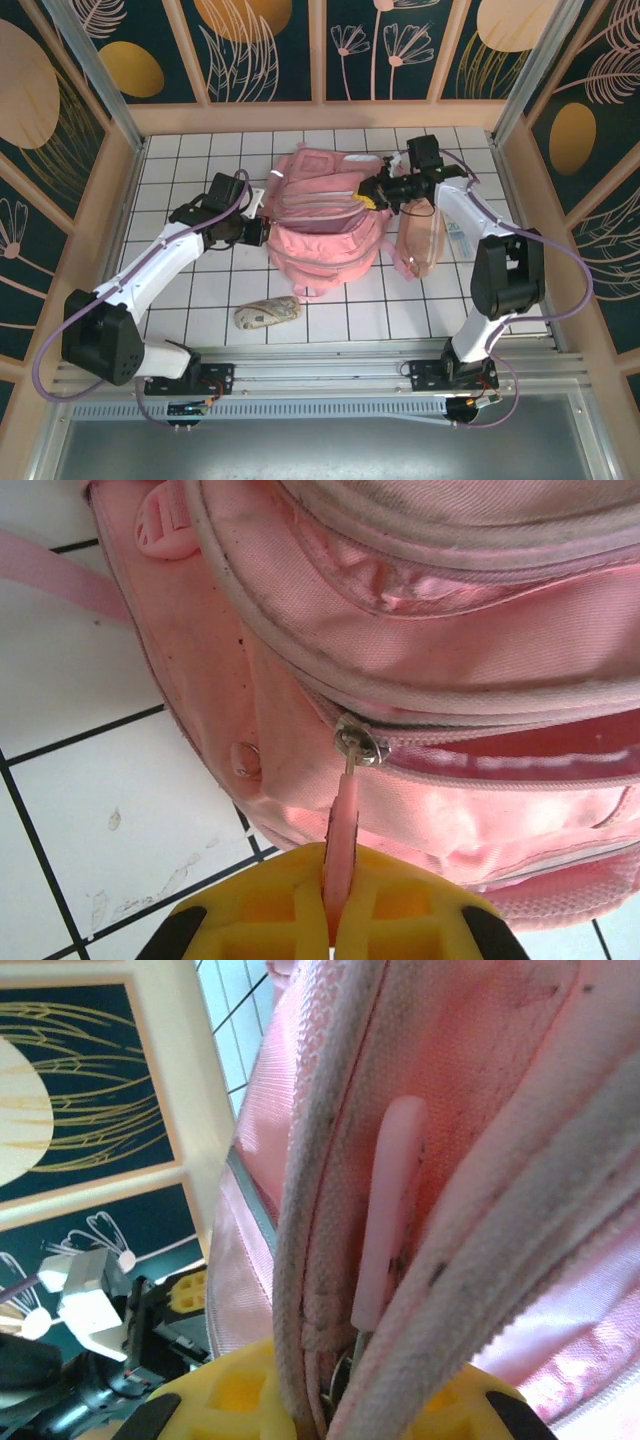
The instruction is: Pack the student bag
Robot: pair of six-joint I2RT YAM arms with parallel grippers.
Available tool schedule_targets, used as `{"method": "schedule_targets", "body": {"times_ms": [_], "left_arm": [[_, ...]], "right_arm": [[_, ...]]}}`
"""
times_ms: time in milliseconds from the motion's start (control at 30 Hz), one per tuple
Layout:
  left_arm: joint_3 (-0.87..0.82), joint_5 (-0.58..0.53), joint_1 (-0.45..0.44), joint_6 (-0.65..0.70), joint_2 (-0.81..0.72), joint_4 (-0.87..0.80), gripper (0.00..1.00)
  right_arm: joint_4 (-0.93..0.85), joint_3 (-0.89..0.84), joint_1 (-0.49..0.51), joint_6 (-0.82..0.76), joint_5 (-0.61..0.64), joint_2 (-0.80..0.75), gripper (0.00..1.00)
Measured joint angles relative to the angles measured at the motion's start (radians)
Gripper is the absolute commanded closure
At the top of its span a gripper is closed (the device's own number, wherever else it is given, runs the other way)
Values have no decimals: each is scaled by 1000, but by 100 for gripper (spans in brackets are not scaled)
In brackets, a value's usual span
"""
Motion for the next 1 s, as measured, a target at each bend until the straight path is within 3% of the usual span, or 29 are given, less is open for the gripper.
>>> {"method": "schedule_targets", "body": {"times_ms": [33,67,100,133,233,367,600,1000], "left_arm": [[-12,-2,0,0,0,6,96],[-23,-3,1,0,0,11,75],[-29,-7,2,3,0,13,45],[-29,-23,3,2,-3,10,30],[-30,-61,21,8,-47,16,2],[-6,-105,9,44,-163,56,1],[-21,-112,-110,156,-278,243,1],[29,-158,-244,348,-23,328,1]], "right_arm": [[-13,19,1,-11,-6,11,100],[-22,39,4,-20,-11,24,100],[-23,52,9,-22,-15,32,100],[-23,60,12,-19,-16,36,100],[-5,65,24,24,-17,38,100],[41,65,38,121,-16,38,100],[71,93,58,238,-10,47,100],[79,122,89,293,6,59,100]]}}
